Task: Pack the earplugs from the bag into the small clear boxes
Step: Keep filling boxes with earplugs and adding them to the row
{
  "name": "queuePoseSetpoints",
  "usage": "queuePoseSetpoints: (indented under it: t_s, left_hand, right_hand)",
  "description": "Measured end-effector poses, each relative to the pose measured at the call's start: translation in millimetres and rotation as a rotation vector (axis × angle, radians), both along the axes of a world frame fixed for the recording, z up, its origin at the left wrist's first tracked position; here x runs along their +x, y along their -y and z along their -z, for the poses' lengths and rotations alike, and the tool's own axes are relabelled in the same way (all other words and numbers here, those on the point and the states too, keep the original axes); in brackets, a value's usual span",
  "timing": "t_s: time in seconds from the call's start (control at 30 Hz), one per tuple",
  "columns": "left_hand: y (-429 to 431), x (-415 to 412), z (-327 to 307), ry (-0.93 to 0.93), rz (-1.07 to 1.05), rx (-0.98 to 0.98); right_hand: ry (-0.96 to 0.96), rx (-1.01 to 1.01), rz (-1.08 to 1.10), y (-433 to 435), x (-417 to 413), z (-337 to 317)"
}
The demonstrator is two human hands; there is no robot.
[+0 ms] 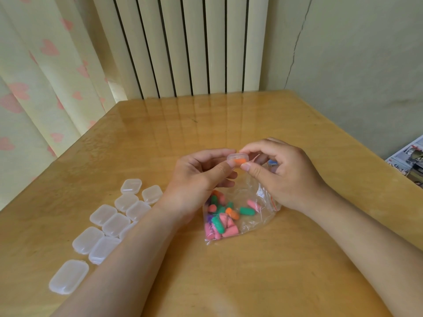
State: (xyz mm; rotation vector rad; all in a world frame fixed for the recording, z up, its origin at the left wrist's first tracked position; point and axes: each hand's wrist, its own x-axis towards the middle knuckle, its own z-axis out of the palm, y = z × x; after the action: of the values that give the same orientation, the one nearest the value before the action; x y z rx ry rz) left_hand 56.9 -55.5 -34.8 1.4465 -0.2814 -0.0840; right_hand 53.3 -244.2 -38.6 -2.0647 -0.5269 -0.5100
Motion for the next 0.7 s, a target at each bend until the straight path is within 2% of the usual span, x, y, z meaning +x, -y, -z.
queuePoseSetpoints:
  t_s: [0.7]
  left_hand:
    - [-1.5, -1.3, -1.2, 0.059, 0.024, 0.062]
  right_hand:
    - [-0.005, -0.046, 0.019, -1.1, -1.6, -3.2]
